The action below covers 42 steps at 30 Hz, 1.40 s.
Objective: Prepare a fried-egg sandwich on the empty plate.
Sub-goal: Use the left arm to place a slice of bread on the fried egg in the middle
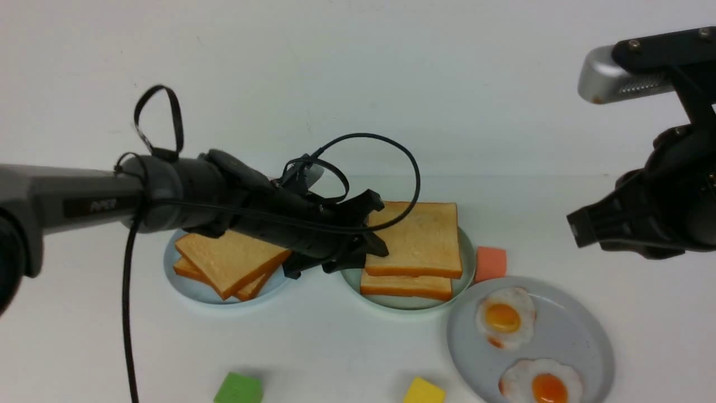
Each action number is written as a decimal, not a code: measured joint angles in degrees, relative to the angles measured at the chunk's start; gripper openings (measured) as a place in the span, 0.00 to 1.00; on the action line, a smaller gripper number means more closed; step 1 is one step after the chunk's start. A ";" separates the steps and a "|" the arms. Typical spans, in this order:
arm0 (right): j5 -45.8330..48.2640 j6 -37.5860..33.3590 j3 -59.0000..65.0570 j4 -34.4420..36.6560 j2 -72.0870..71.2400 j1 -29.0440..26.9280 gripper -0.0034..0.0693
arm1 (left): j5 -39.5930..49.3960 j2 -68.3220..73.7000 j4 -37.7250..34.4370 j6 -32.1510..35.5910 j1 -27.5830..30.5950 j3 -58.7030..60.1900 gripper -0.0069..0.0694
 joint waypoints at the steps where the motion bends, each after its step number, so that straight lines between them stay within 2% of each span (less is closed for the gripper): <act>1: 0.00 -0.27 0.00 0.61 0.00 0.00 0.13 | -0.14 0.23 -0.95 1.12 0.00 -0.08 0.32; 7: 0.00 -3.10 0.00 4.79 0.00 0.00 0.15 | -1.10 1.17 -3.85 4.86 0.00 -0.28 0.32; 18: 0.00 -3.73 0.00 5.16 0.00 0.00 0.17 | -1.63 1.43 -3.63 5.09 0.00 -0.32 0.32; 28: 0.00 -3.79 0.00 5.16 0.00 0.00 0.19 | 1.34 1.43 -3.31 5.09 0.00 -0.32 0.53; 37: 0.29 -3.84 0.00 4.68 0.00 0.00 0.19 | 1.52 1.43 -0.78 1.58 0.00 -0.32 0.56; 42: 0.35 -3.84 0.00 4.22 0.00 0.00 0.20 | 1.44 -1.08 5.20 -1.58 0.77 -0.32 0.56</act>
